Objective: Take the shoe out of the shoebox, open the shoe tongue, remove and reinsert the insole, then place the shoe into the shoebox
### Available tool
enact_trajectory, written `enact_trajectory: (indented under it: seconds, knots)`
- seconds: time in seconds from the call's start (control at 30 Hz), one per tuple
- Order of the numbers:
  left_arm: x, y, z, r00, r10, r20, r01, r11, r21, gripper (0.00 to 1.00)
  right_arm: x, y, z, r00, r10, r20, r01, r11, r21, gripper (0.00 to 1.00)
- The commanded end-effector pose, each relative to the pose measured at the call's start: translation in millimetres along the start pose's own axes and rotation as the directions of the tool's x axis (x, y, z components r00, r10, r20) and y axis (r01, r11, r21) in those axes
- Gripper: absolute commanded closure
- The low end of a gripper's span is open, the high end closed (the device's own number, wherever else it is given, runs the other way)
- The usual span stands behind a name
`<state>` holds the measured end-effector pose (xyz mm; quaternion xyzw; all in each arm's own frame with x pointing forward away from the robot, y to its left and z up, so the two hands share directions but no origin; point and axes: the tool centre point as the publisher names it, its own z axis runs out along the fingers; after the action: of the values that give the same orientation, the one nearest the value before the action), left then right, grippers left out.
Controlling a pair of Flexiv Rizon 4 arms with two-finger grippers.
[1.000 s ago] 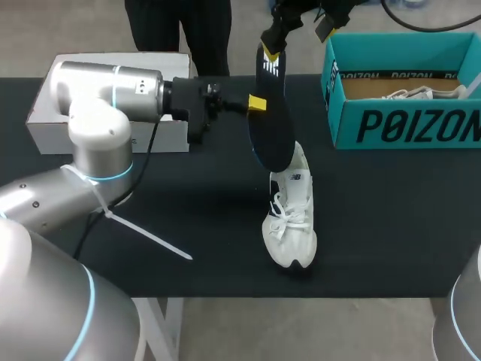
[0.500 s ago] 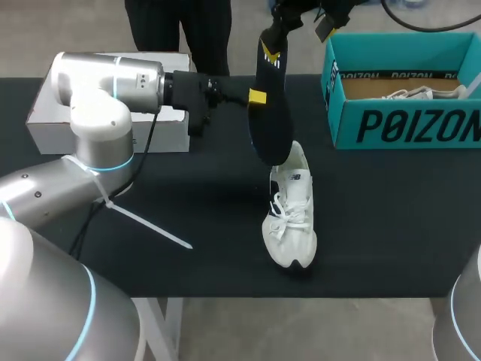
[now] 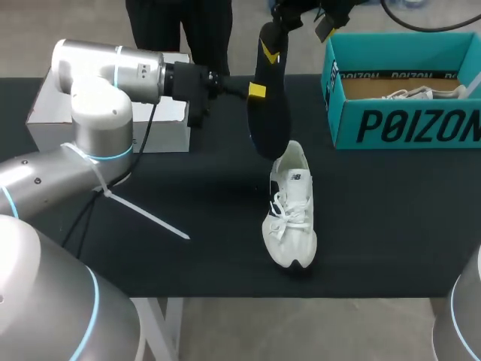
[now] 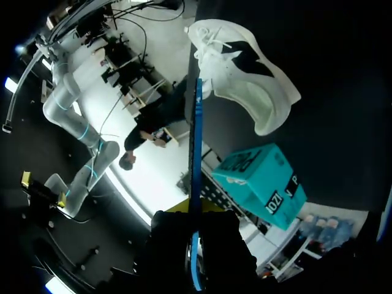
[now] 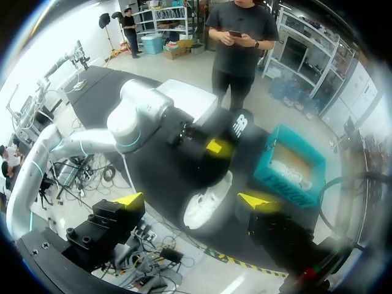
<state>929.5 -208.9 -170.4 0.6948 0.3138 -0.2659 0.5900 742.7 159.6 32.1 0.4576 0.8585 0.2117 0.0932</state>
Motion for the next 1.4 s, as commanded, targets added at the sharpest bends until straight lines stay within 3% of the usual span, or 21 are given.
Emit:
enact_trajectory:
  seconds: [0.03, 0.27, 0.3, 0.33, 0.4, 0.53, 0.77, 0.87, 1.07, 1.4]
  knots:
    - [0.5, 0.0, 1.0, 1.000, 0.003, 0.000, -0.003, 1.000, -0.002, 1.00, -0.1, 1.1, 1.0, 1.000, 0.001, -0.001, -0.001, 1.000, 0.002, 0.00]
    - [0.5, 0.0, 1.0, 1.000, 0.003, 0.000, -0.003, 1.000, -0.002, 1.00, -0.1, 1.1, 1.0, 1.000, 0.001, -0.001, -0.001, 1.000, 0.002, 0.00]
    - [0.5, 0.0, 1.0, 1.000, 0.003, 0.000, -0.003, 1.000, -0.002, 1.00, -7.6, 3.2, 3.3, 1.000, 0.005, -0.022, -0.004, 1.000, 0.010, 0.00]
    - [0.5, 0.0, 1.0, 1.000, 0.003, 0.000, -0.003, 1.000, -0.002, 1.00, -15.5, 4.2, 8.5, 0.997, 0.027, -0.069, -0.025, 0.999, 0.034, 0.00]
    - [0.5, 0.0, 1.0, 1.000, 0.003, 0.000, -0.003, 1.000, -0.002, 1.00, -31.4, 1.6, 15.6, 0.970, 0.063, -0.234, -0.068, 0.998, -0.010, 0.00]
    - [0.5, 0.0, 1.0, 1.000, 0.003, 0.000, -0.003, 1.000, -0.002, 1.00, -57.2, -10.3, 31.8, 0.911, 0.086, -0.404, -0.118, 0.992, -0.054, 0.00]
    - [0.5, 0.0, 1.0, 1.000, 0.003, 0.000, -0.003, 1.000, -0.002, 1.00, -77.6, -35.9, 62.9, 0.778, 0.111, -0.619, -0.241, 0.962, -0.130, 0.00]
    - [0.5, 0.0, 1.0, 1.000, 0.003, 0.000, -0.003, 1.000, -0.002, 1.00, -81.2, -45.0, 77.6, 0.737, 0.121, -0.665, -0.280, 0.950, -0.137, 0.00]
    - [0.5, 0.0, 1.0, 1.000, 0.003, 0.000, -0.003, 1.000, -0.002, 1.00, -78.3, -50.0, 101.1, 0.704, 0.089, -0.705, -0.281, 0.946, -0.162, 0.00]
    - [0.5, 0.0, 1.0, 1.000, 0.003, 0.000, -0.003, 1.000, -0.002, 1.00, -72.8, -37.6, 127.3, 0.685, -0.006, -0.729, -0.229, 0.948, -0.223, 0.00]
